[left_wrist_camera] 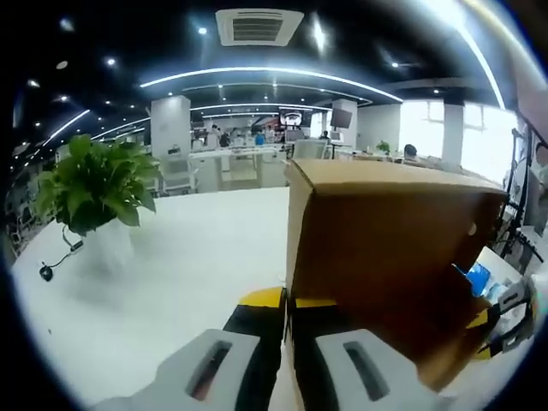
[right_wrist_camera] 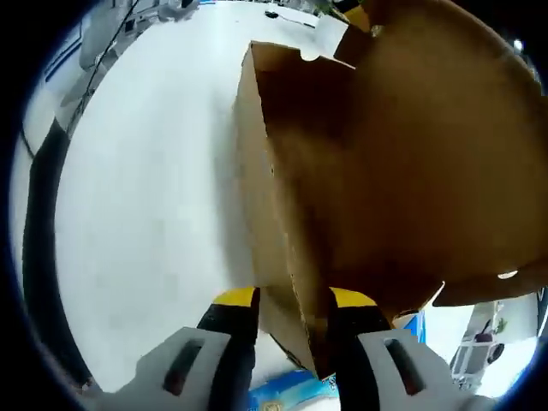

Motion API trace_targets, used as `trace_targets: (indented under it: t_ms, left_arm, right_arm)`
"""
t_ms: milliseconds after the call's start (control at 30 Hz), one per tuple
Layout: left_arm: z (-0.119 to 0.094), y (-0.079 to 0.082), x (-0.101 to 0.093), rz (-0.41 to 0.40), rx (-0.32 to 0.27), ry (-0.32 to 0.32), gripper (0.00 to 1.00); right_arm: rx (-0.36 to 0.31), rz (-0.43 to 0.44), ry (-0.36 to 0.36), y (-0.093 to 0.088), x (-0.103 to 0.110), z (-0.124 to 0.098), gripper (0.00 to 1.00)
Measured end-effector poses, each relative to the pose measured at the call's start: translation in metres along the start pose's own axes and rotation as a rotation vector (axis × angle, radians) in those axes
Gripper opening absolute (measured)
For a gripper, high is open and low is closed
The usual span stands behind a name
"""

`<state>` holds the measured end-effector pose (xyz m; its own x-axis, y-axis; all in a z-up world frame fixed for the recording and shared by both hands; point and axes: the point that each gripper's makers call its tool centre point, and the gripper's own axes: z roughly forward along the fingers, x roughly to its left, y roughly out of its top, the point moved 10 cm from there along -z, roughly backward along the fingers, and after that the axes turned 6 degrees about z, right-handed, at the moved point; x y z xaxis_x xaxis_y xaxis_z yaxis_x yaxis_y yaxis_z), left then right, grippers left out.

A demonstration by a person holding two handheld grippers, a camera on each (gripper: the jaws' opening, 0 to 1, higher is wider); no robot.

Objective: Operate the shoe box by opening the lid, removing the specified soft item, and placing it in the target area until the item is outside and the box remains undamaged.

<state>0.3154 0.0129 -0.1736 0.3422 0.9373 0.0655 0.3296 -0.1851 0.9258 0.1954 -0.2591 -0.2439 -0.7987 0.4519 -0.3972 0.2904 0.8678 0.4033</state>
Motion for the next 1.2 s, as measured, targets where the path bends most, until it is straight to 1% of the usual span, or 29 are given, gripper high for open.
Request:
trace_targets:
  t_ms: [33,67,100,133,167,200,233,300,367,400,433,467,533,600,633,700,733,800,833,867,900,933,1000,1033,1133,1167,1200]
  left_arm:
    - [0.001,0.000,0.000,-0.007,0.000,-0.001,0.00]
    - [0.001,-0.001,0.001,-0.026,0.002,-0.002,0.00]
    - [0.000,-0.001,0.001,-0.028,0.004,-0.003,0.00]
    - [0.000,-0.001,0.001,-0.026,0.003,-0.003,0.00]
    - [0.000,-0.002,0.001,-0.028,0.005,-0.003,0.00]
    - [0.000,-0.002,0.001,-0.026,0.005,-0.002,0.00]
    - [0.000,-0.002,0.001,-0.024,0.005,-0.002,0.00]
    - [0.000,-0.002,0.001,-0.028,0.007,-0.001,0.01]
    - [0.000,-0.002,0.001,-0.041,0.010,-0.001,0.01]
    - [0.000,-0.002,0.002,-0.043,0.010,-0.002,0.01]
    - [0.000,-0.002,0.001,-0.040,0.010,-0.003,0.01]
    - [0.000,-0.001,0.001,-0.030,0.010,-0.005,0.01]
    - [0.000,-0.001,0.002,-0.027,0.011,-0.007,0.01]
    - [0.000,-0.002,0.001,-0.030,0.015,-0.008,0.01]
    - [-0.001,-0.002,0.002,-0.028,0.014,-0.008,0.01]
    - [-0.001,-0.003,0.002,-0.026,0.018,-0.010,0.01]
    - [-0.001,-0.003,0.002,-0.024,0.019,-0.010,0.01]
    - [-0.001,-0.002,0.002,-0.020,0.020,-0.010,0.01]
    - [-0.002,-0.002,0.001,-0.020,0.021,-0.011,0.01]
    - [-0.003,-0.002,0.001,-0.017,0.023,-0.011,0.01]
    - [-0.003,-0.002,0.001,-0.016,0.024,-0.010,0.01]
    - [-0.003,-0.001,0.001,-0.010,0.026,-0.008,0.01]
    - [-0.003,-0.001,0.000,-0.010,0.026,-0.006,0.01]
    - [-0.003,-0.001,0.000,-0.012,0.027,-0.005,0.01]
    - [-0.005,-0.001,-0.001,-0.012,0.030,-0.007,0.01]
    - [-0.006,-0.001,-0.001,-0.014,0.030,-0.008,0.01]
    - [-0.006,-0.002,-0.001,-0.016,0.031,-0.008,0.01]
  right_arm:
    - [-0.017,0.026,-0.009,-0.001,0.002,-0.003,0.37]
    - [-0.020,0.032,-0.016,-0.001,0.002,-0.004,0.36]
    - [-0.026,0.030,-0.042,-0.003,0.002,-0.006,0.35]
    - [-0.015,0.022,-0.063,-0.004,0.001,-0.007,0.34]
    - [-0.020,0.057,-0.068,-0.005,0.001,-0.009,0.34]
    - [-0.047,0.084,-0.070,-0.003,0.002,-0.010,0.34]
    - [-0.058,0.091,-0.079,-0.002,0.001,-0.012,0.35]
    - [-0.058,0.082,-0.096,-0.002,0.001,-0.016,0.36]
    - [-0.089,0.079,-0.131,-0.001,0.001,-0.020,0.40]
    - [-0.124,0.075,-0.159,0.001,-0.001,-0.025,0.43]
    - [-0.152,0.099,-0.153,0.003,-0.002,-0.028,0.46]
    - [-0.186,0.148,-0.141,0.007,-0.003,-0.034,0.46]
    - [-0.247,0.189,-0.175,0.012,-0.009,-0.045,0.45]
    - [-0.265,0.232,-0.185,0.014,-0.010,-0.052,0.43]
    - [-0.282,0.251,-0.218,0.014,-0.012,-0.057,0.41]
    - [-0.296,0.293,-0.250,0.013,-0.016,-0.063,0.40]
    - [-0.302,0.336,-0.265,0.012,-0.019,-0.066,0.40]
    - [-0.305,0.385,-0.263,0.010,-0.021,-0.067,0.40]
    - [-0.296,0.386,-0.267,0.009,-0.023,-0.069,0.38]
    - [-0.295,0.386,-0.276,0.008,-0.023,-0.071,0.31]
    - [-0.299,0.383,-0.304,0.006,-0.023,-0.073,0.28]
    - [-0.302,0.395,-0.310,0.006,-0.023,-0.073,0.30]
    - [-0.282,0.453,-0.296,0.004,-0.021,-0.074,0.37]
    - [-0.278,0.475,-0.329,0.001,-0.022,-0.075,0.39]
    - [-0.290,0.523,-0.370,-0.003,-0.026,-0.078,0.38]
    - [-0.301,0.540,-0.389,-0.005,-0.031,-0.078,0.38]
    - [-0.302,0.576,-0.401,-0.006,-0.034,-0.079,0.38]
